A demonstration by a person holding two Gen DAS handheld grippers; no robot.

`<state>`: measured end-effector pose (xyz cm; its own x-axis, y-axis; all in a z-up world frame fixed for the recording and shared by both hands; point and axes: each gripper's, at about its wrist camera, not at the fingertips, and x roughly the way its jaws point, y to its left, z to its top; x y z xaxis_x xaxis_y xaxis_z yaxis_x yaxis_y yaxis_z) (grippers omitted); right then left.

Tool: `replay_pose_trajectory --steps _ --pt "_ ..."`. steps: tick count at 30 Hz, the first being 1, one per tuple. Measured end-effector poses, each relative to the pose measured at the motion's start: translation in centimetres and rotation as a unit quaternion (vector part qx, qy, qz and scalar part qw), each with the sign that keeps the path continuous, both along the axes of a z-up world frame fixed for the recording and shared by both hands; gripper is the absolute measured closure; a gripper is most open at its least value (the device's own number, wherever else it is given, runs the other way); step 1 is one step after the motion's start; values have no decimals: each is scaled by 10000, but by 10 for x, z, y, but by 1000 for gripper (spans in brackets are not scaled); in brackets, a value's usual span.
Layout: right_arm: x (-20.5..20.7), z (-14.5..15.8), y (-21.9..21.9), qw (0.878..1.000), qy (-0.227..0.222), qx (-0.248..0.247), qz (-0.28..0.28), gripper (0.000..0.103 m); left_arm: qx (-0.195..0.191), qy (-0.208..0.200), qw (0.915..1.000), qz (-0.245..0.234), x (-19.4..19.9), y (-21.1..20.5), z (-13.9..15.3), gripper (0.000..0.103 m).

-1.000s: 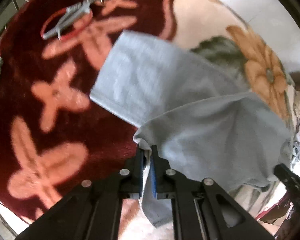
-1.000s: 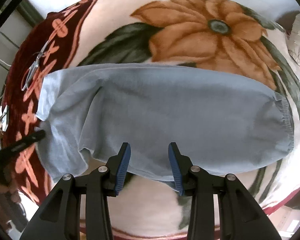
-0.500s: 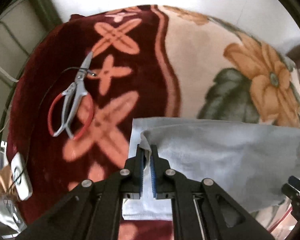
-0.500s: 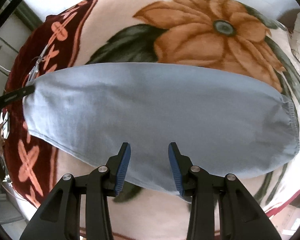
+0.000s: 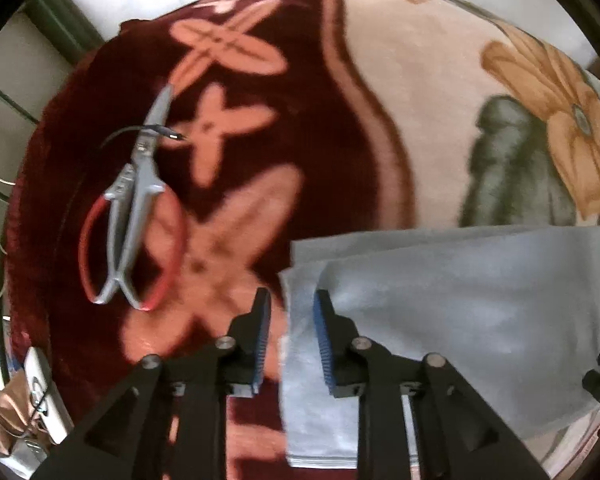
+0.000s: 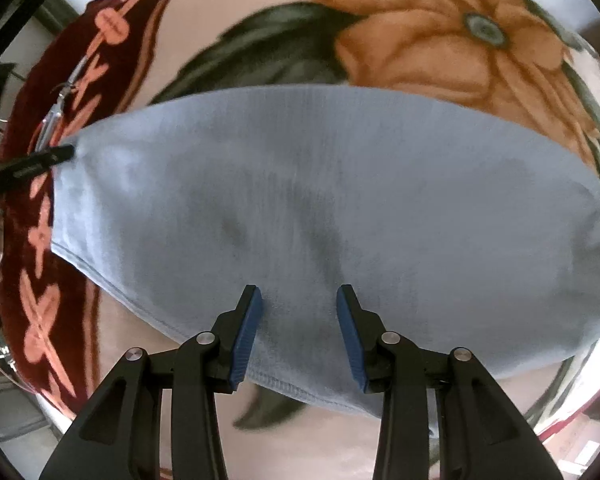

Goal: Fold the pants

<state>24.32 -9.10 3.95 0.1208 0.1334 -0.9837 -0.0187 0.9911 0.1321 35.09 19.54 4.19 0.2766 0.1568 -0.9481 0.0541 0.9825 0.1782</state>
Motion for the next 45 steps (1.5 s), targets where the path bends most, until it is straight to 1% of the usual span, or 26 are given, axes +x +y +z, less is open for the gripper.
replay_pose_trajectory --steps 2,3,5,6,7,12,15,18,20,22,24,27,29,32,33,34,37,41,45 --pt "0 -3 1 10000 43 9 -46 63 -211 -85 9997 76 0 9 6 78" --pt "-1 -3 1 10000 46 16 -69 63 -397 -102 9991 123 0 15 11 77" --pt "-2 -1 2 9999 41 48 -110 63 -611 -110 9980 141 0 19 16 73" --pt "-3 0 2 9999 38 63 -130 63 -728 -104 9972 126 0 21 18 69" --pt "-4 0 3 9999 37 61 -140 63 -795 -91 9967 110 1 21 18 67" --pt "-11 5 6 9997 45 65 -234 63 -1072 35 9942 108 11 19 10 67" --pt "-16 7 4 9996 41 62 -285 63 -1146 105 9934 24 12 11 7 67" --pt "-17 9 4 9994 29 60 -339 63 -963 168 9951 -111 15 6 3 67" --pt "-14 13 1 9993 -23 133 -344 63 -889 160 9959 -58 16 9 2 67" --pt "-6 16 0 9995 -138 89 -283 63 -976 190 9950 81 17 17 -1 63" --pt "7 17 -1 9995 -199 66 -234 63 -1116 250 9933 159 16 22 -3 63" --pt "30 19 1 9992 -361 51 -141 63 -1211 294 9920 181 15 24 -7 63" --pt "49 21 5 9987 -485 -61 116 63 -1276 303 9912 188 15 23 -8 63" --pt "71 18 11 9977 -504 -125 445 63 -1466 321 9886 146 15 21 -9 63" --pt "78 17 13 9969 -499 -143 588 63 -1516 319 9878 119 14 19 -9 70" --pt "84 15 15 9960 -497 -156 721 63 -1554 304 9873 88 13 18 -8 81" --pt "99 9 23 9924 -401 -105 1161 63 -1619 252 9865 18 11 13 -7 91" --pt "114 4 28 9868 -189 153 1604 63 -1692 178 9854 -108 9 11 0 93" --pt "124 0 37 9791 -119 132 2025 63 -1671 134 9856 -215 5 8 4 94"
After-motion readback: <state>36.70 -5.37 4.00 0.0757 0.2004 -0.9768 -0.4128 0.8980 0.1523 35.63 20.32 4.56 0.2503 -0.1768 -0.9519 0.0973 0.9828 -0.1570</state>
